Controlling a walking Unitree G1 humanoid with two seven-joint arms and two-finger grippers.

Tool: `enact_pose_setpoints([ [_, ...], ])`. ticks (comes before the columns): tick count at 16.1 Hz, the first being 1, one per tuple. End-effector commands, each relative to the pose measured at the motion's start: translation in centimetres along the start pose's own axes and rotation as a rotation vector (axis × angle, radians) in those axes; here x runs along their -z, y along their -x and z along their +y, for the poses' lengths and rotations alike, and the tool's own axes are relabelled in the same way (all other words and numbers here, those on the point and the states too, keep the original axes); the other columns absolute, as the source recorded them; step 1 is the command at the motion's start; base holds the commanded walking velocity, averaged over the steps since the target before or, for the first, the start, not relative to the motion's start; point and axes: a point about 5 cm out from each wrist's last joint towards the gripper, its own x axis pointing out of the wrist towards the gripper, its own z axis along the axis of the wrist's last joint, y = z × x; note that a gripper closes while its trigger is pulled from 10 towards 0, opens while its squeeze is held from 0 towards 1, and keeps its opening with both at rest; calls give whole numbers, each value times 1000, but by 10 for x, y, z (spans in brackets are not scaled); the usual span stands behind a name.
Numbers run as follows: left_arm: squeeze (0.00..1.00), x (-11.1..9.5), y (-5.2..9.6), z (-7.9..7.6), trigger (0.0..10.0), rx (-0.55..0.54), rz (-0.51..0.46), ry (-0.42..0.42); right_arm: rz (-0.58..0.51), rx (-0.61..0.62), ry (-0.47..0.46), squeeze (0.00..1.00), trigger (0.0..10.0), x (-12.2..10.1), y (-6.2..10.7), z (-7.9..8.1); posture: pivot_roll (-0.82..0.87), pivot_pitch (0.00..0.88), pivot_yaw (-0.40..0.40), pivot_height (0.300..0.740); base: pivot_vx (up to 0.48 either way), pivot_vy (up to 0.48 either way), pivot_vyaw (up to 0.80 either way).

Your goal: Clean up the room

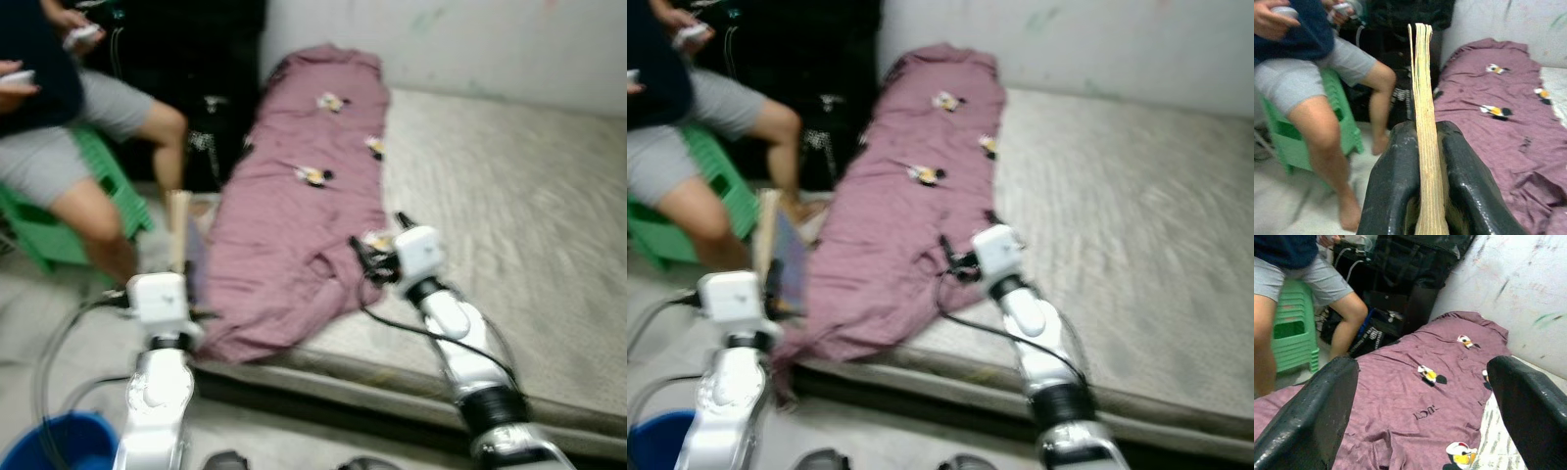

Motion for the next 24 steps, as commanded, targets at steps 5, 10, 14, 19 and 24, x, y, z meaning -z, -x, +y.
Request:
enact_pose_setpoints([
  [5,0,-9,-2,-4,10000,9,-43,7,19,16,-6,0,10000,1,0,-8,-12,0,-18,740,0,-266,-89],
  [10,0,-13,0,-8,10000,61,-78,37,16,16,2,0,10000,0,1,-8,-12,0,-17,740,57,0,0],
  [14,0,-13,1,-8,10000,69,-79,36,16,14,2,0,10000,0,1,-8,-10,0,-17,740,341,0,0],
  [19,0,-13,1,-8,10000,72,-77,38,10,11,6,0,10000,-1,0,-7,-7,0,-19,740,376,0,0],
  [24,0,-10,4,-9,10000,80,-64,42,11,10,-1,0,10000,0,1,-5,-3,0,-17,740,366,0,0],
])
